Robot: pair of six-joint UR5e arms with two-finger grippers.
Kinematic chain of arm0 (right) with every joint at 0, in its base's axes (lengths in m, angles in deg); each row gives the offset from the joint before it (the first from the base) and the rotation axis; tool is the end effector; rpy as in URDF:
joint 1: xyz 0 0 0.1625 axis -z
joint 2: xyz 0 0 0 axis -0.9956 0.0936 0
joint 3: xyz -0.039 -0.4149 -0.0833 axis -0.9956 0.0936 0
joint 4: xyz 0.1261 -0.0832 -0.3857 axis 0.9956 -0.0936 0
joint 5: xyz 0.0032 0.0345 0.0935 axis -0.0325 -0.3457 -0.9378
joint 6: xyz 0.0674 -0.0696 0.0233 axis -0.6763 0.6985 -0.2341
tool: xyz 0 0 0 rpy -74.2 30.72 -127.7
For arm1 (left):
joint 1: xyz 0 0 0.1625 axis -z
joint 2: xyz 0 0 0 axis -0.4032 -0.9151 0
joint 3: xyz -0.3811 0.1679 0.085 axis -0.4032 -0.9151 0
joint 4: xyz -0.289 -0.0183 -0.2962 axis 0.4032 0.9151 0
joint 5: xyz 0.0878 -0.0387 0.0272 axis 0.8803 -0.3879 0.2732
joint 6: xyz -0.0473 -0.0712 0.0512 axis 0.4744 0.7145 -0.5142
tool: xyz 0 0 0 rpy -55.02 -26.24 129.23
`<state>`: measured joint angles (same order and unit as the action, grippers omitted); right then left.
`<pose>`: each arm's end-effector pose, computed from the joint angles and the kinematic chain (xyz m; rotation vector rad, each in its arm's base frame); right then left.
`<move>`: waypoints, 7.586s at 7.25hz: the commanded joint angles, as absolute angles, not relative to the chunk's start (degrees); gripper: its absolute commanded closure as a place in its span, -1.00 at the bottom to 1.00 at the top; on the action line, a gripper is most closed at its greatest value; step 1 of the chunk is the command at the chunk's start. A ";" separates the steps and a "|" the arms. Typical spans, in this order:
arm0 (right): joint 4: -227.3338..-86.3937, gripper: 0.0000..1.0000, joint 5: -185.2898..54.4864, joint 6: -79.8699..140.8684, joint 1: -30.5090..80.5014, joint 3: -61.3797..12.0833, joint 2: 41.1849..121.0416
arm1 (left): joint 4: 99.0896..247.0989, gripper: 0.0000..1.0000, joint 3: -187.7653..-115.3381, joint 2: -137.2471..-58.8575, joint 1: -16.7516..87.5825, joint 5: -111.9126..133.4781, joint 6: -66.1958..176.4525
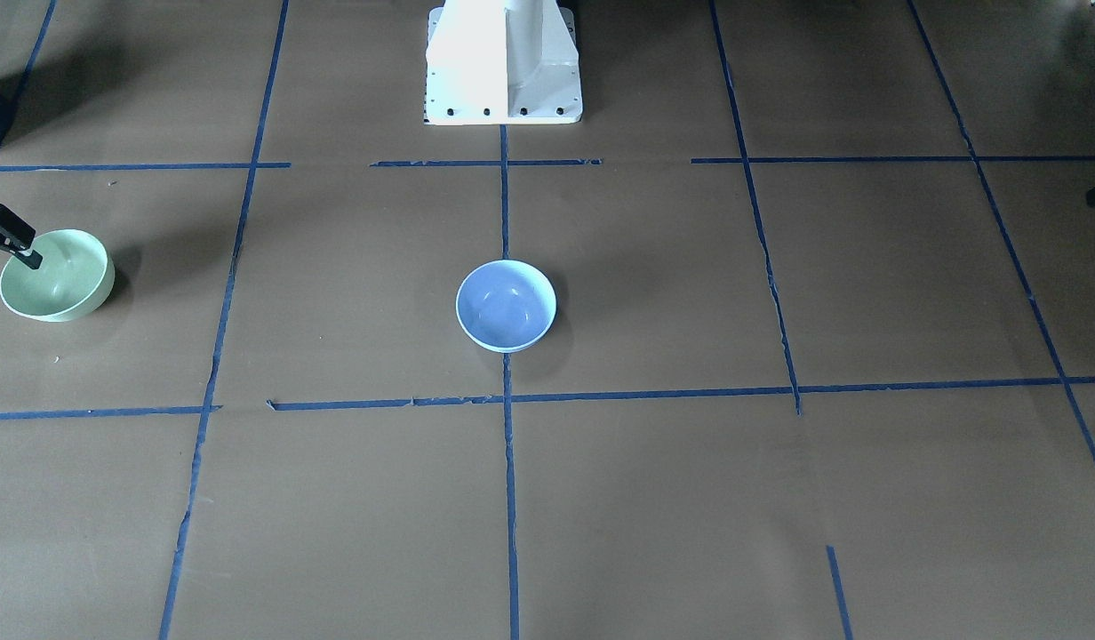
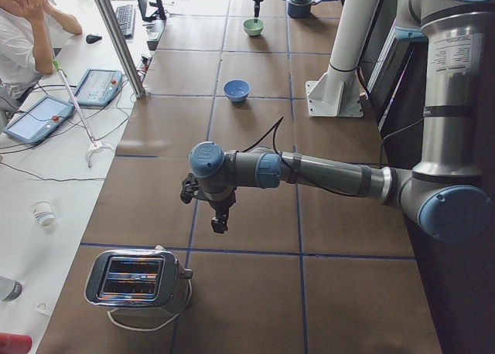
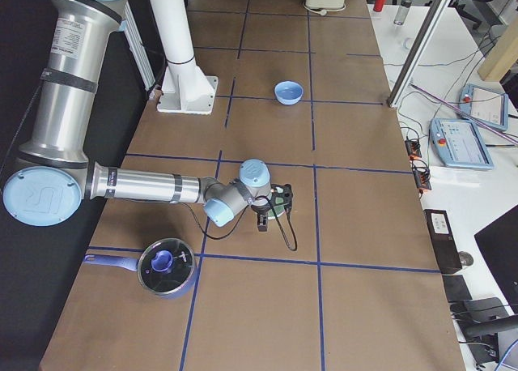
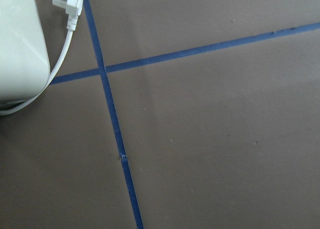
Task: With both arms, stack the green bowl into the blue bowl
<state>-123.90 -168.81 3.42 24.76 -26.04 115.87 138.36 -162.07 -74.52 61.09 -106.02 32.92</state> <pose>-0.1401 -0.3890 0.6501 0.1161 -0.8537 0.0205 -0.0177 -0.4617 0.6028 0.0025 0.8452 0.2001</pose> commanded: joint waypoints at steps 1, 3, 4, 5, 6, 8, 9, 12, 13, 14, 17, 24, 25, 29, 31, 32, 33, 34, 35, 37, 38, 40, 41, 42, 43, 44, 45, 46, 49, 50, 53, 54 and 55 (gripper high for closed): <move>-124.06 0.82 -168.68 3.23 25.39 -24.65 114.59 | 138.55 -1.00 -162.62 -72.48 62.26 -106.02 32.58; -124.15 1.00 -169.03 3.23 25.39 -23.15 113.09 | 138.55 -1.00 -162.53 -71.96 64.36 -105.76 32.40; -124.32 1.00 -169.73 3.23 25.39 -23.67 112.91 | 141.60 -1.00 -162.88 -69.78 65.68 -105.67 32.49; -126.50 1.00 -172.08 3.14 25.30 -24.81 110.99 | 144.50 -1.00 -162.63 -69.32 65.87 -105.59 33.18; -136.09 1.00 -174.19 3.14 24.00 -28.38 106.01 | 144.53 -1.00 -162.71 -69.23 65.87 -105.58 33.36; -160.50 1.00 -174.04 -0.78 24.42 -38.83 93.82 | 144.53 -1.00 -162.89 -69.23 65.87 -105.58 33.45; -170.28 1.00 -173.26 -7.69 28.25 -40.36 83.57 | 144.44 -1.00 -162.89 -69.32 65.87 -105.76 33.45; -173.19 1.00 -160.18 -31.01 45.12 -31.37 63.48 | 144.53 -1.00 -162.80 -69.58 65.87 -105.94 33.54; -172.58 1.00 -156.93 -32.96 48.47 -29.49 61.77 | 144.44 -1.00 -162.80 -69.58 65.87 -105.85 33.80; -168.92 1.00 -154.55 -35.59 50.42 -26.87 61.49 | 144.44 -1.00 -162.89 -69.58 65.87 -105.94 34.68; -165.02 1.00 -152.07 -37.28 52.46 -20.70 59.12 | 144.53 -1.00 -162.62 -69.76 65.87 -105.94 34.77; -164.93 -0.99 -149.88 -36.77 52.99 -19.63 59.12 | 144.53 -1.00 -161.92 -70.20 65.87 -105.94 35.83; -165.37 -1.00 -150.65 -32.15 51.25 -20.33 59.12 | 144.53 -1.00 -161.66 -70.20 65.87 -105.94 35.65; -172.98 -1.00 -169.89 0.56 28.61 -20.95 66.82 | 144.53 -1.00 -161.57 -70.02 65.78 -105.23 35.21; -178.26 -1.00 -171.31 27.70 15.96 -24.88 77.86 | 144.53 -1.00 -161.05 -70.11 65.61 -104.27 35.30; -180.73 -1.00 -171.40 38.89 11.03 -25.77 82.10 | 144.36 -1.00 -160.87 -69.93 65.43 -103.66 35.30; -180.93 -1.00 -172.80 48.40 5.06 -25.70 86.93 | 144.44 -1.00 -159.91 -69.76 65.17 -103.30 35.21; -180.67 -1.00 -174.29 56.76 0.56 -25.35 91.33 | 144.53 -1.00 -160.16 -69.50 65.17 -104.08 35.21; -180.32 -1.00 -174.04 61.80 -1.48 -25.34 95.99 | 143.66 -1.00 -159.55 -68.97 65.17 -103.92 35.30; -175.07 -1.00 -173.60 62.74 -3.96 -25.78 105.91 | 144.35 -1.00 -160.95 -69.58 65.17 -103.47 35.21; -170.25 -1.00 -173.60 60.47 -3.97 -25.44 108.05 | 144.53 -1.00 -160.78 -69.84 65.17 -103.48 35.30; -167.66 -1.00 -173.95 55.98 -3.88 -25.52 108.87 | 144.53 -1.00 -161.22 -69.76 65.17 -103.48 35.21; -167.31 -1.00 -173.95 55.88 -3.88 -25.61 108.86 | 144.53 -1.00 -161.13 -69.67 65.17 -103.48 35.21; -167.30 -1.00 -174.04 55.88 -3.70 -25.61 108.78 | 144.44 -1.00 -161.13 -69.49 65.17 -103.48 35.21; -167.30 -1.00 -174.04 55.88 -3.44 -25.52 108.25 | 144.44 -1.00 -161.22 -69.23 65.17 -103.48 35.21; -167.30 -1.00 -174.04 55.88 -3.44 -25.52 108.25 | 144.44 -1.00 -161.22 -69.23 65.17 -103.48 35.21; -167.30 -1.00 -174.04 55.88 -3.18 -25.61 108.16 | 144.53 -1.00 -161.22 -69.23 65.17 -103.48 35.21; -167.22 -1.00 -174.13 55.88 -3.00 -25.61 108.16 | 144.44 -1.00 -161.39 -69.14 65.17 -103.48 35.21; -167.22 -1.00 -174.13 55.88 -3.00 -25.61 108.16 | 144.53 -1.00 -161.48 -69.05 65.17 -103.48 35.21; -166.52 -1.00 -174.13 55.79 -3.00 -25.70 108.25 | 144.53 -1.00 -161.65 -69.14 65.17 -103.48 35.21; -165.38 -1.00 -174.13 55.96 -3.09 -25.26 107.99 | 144.53 -1.00 -162.36 -69.14 65.08 -103.48 35.30; -162.76 -1.00 -174.04 56.05 -3.09 -25.17 108.16 | 144.53 -1.00 -162.45 -69.14 65.08 -103.39 35.30; -160.73 -1.00 -174.13 55.88 -3.09 -24.73 109.03 | 144.44 -1.00 -162.45 -69.05 65.08 -103.39 35.30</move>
<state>-163.24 -174.09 55.95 -3.08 -25.18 108.31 144.51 -162.40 -69.13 65.09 -103.42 35.29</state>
